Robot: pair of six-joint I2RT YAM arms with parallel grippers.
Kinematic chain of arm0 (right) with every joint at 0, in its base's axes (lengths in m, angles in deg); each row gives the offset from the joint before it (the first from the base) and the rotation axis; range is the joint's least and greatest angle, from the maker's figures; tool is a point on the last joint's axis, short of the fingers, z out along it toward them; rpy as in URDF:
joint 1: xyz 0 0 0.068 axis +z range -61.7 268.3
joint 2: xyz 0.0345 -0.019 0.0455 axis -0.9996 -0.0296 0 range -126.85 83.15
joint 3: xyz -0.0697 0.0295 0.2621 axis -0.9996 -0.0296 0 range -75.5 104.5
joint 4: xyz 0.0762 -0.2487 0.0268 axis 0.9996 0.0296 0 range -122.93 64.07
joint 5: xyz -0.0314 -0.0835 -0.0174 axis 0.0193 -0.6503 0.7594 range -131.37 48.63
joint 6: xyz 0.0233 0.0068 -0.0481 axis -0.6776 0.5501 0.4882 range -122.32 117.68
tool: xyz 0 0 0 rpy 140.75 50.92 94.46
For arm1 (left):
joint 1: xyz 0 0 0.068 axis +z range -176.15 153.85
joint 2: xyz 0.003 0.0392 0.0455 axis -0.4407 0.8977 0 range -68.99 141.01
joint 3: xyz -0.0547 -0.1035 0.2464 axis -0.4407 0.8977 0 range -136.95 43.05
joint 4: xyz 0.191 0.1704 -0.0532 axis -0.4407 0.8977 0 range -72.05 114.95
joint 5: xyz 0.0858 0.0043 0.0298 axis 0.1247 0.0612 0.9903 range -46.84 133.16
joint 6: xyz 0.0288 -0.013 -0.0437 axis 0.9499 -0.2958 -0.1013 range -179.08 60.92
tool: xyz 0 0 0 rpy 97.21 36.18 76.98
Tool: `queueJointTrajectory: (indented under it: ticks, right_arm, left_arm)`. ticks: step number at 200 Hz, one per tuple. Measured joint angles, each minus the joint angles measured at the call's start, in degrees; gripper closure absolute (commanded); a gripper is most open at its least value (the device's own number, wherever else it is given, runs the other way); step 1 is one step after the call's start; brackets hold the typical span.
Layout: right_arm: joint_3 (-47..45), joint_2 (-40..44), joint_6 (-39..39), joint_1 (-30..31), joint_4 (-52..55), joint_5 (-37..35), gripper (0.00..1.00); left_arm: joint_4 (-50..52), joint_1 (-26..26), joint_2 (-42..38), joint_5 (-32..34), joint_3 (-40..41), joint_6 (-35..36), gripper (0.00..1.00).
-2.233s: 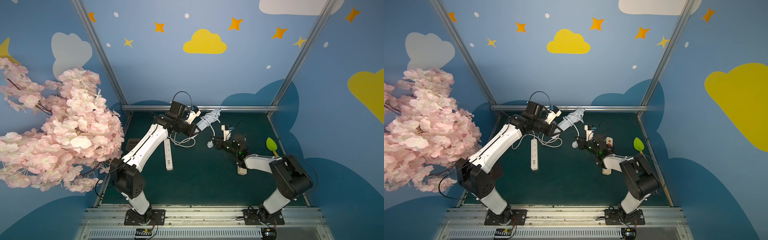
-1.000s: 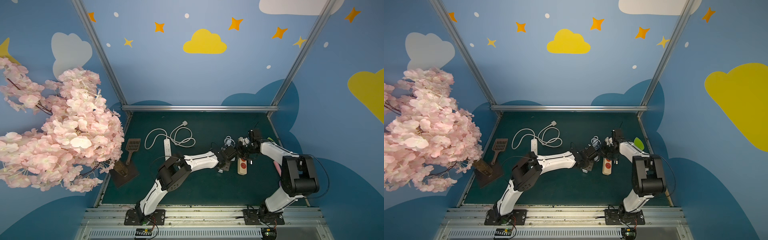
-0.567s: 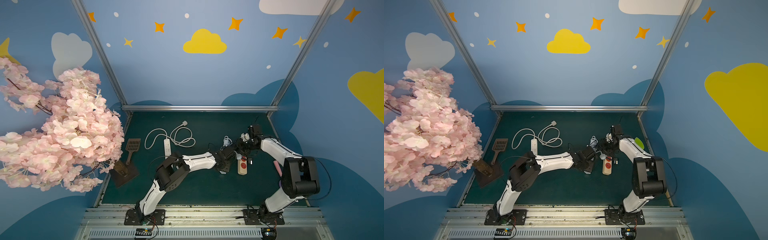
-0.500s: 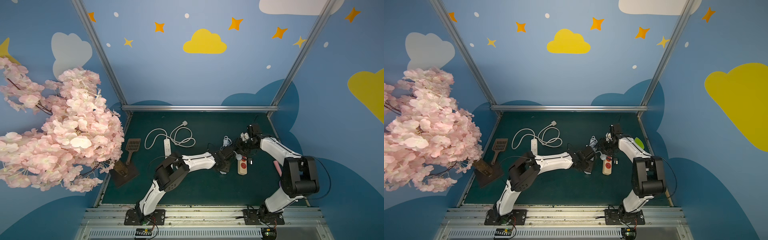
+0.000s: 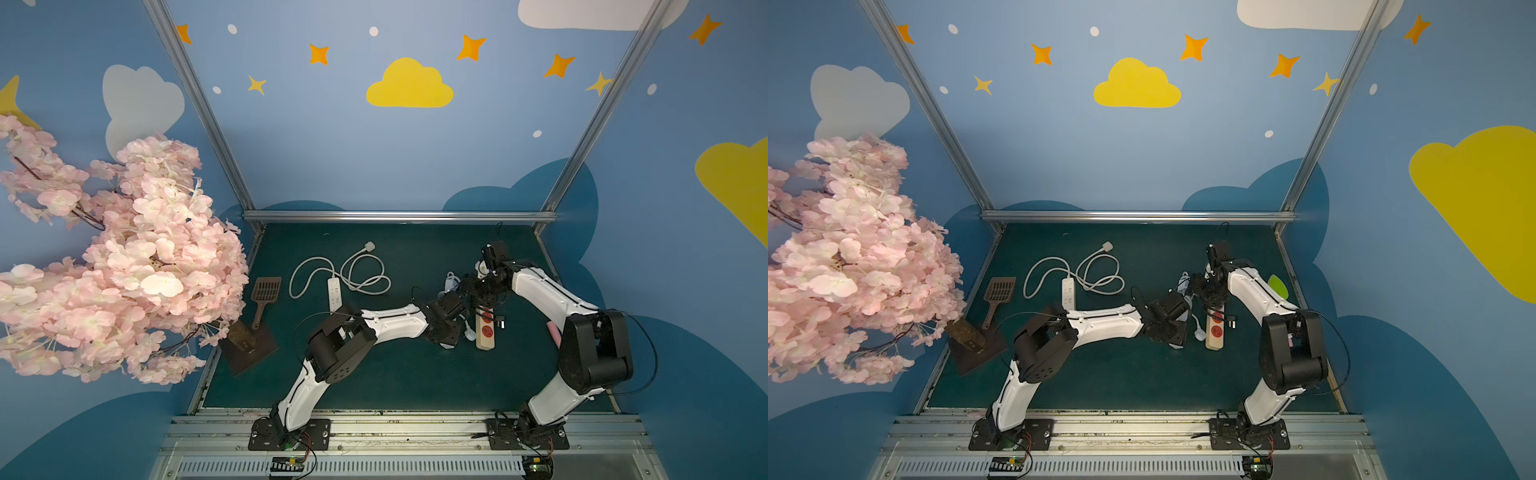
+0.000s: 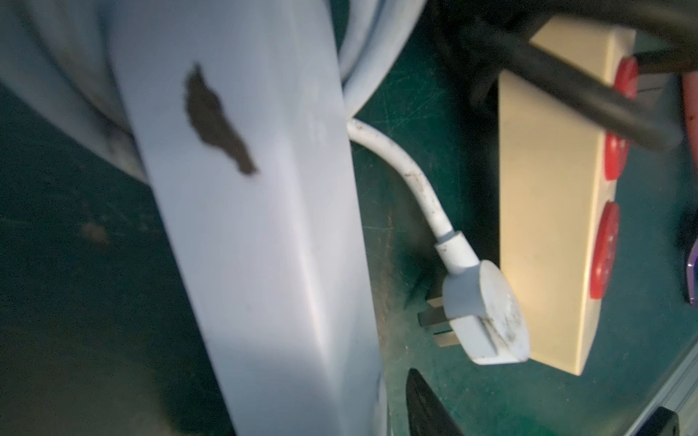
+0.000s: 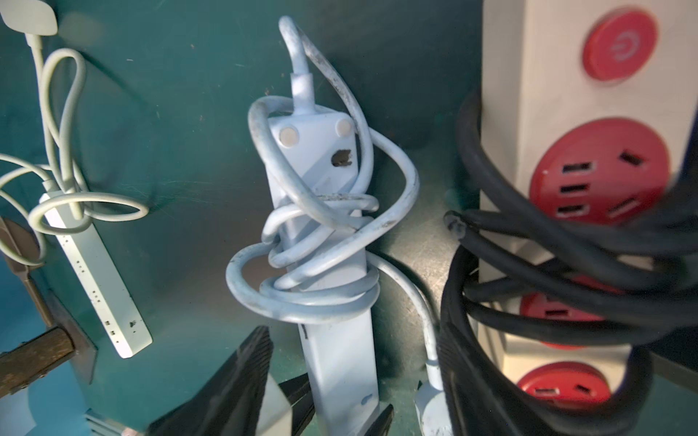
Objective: Wrap the cord around the power strip
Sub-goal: Place the power strip at the center of the board, then pick up the power strip from the center of the board.
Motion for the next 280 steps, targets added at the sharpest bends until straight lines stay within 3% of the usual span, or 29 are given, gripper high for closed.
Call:
queueJointTrajectory:
  ticks: [43, 123, 211, 246, 280]
  right_arm:
    - [0.9, -2.0, 0.5, 1.7, 0.6, -1.7, 0.27]
    - [3.5, -4.0, 0.7, 2.6, 1.4, -1.7, 0.25]
    - [6.4, -4.3, 1.1, 2.7, 2.4, -1.6, 0.25]
    - [8.8, -4.3, 1.7, 3.4, 2.8, -1.8, 0.25]
    - [11.6, -4.3, 1.9, 7.8, 3.1, -2.7, 0.25]
  left_arm:
    - [0.1, 0.0, -2.2, 0.3, 2.3, 1.0, 0.29]
    - [-0.5, 0.5, -4.6, 0.6, 4.6, 1.3, 0.27]
    - [0.2, 1.9, -12.5, 1.3, 7.6, 3.3, 0.23]
    - [6.2, 5.8, -19.5, 6.7, 8.3, 5.6, 0.25]
    - [11.7, 16.1, -29.7, 12.1, 16.1, 7.5, 0.25]
